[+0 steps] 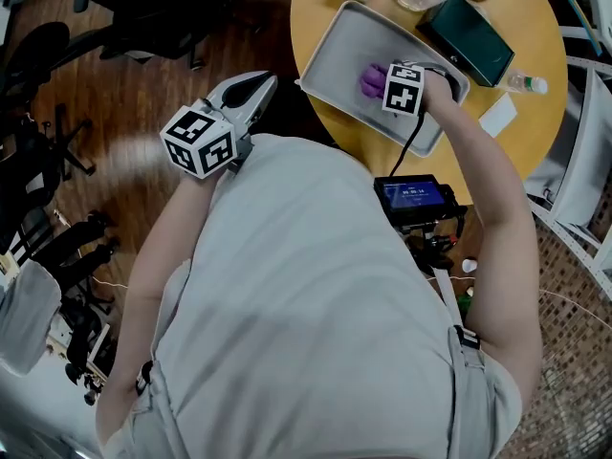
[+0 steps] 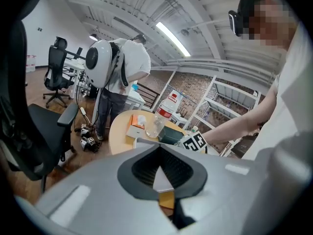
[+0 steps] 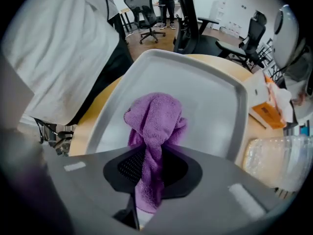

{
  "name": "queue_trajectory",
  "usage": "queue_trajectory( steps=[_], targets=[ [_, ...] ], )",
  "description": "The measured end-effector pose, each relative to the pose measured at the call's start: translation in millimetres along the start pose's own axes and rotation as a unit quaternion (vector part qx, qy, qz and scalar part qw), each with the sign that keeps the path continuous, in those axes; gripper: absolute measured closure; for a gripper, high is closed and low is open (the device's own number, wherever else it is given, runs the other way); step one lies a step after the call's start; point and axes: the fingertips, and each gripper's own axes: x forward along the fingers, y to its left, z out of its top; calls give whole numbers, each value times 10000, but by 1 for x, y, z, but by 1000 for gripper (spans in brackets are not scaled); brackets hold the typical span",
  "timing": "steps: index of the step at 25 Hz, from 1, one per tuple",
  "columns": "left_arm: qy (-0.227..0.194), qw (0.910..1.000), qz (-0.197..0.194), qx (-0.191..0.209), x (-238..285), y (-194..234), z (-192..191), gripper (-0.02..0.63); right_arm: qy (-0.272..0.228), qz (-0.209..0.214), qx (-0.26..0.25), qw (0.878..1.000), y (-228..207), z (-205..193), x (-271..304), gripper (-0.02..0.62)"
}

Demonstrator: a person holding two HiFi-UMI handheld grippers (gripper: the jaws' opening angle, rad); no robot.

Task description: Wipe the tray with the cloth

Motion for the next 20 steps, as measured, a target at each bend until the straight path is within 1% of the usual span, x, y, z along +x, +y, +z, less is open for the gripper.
queue_trajectory(
  steps=[5,9,12,15,18,20],
  targets=[
    [-23,9999,117,3,-9,-5,-3,606,24,-379,363,9986,-48,-16,-16,528],
    [-55,9999,156,33,-13,-7,0,606,180,-690,601,9956,-78,-32,-25,528],
    [-93,9998,182,40,-15,-6,2,606,322,-910,922,9910,-94,-40,-29,526],
    [-117,9998,175,13,-15,-6,2,606,488,-1092,1194,9856,-102,-42,-32,525],
    [-133,9998,158,-20,-14,-6,0,606,669,-1281,1294,9810,-100,-42,-30,529],
    [-144,9998,162,-47,-14,-5,-2,606,705,-1300,1283,9806,-93,-39,-28,531]
  ],
)
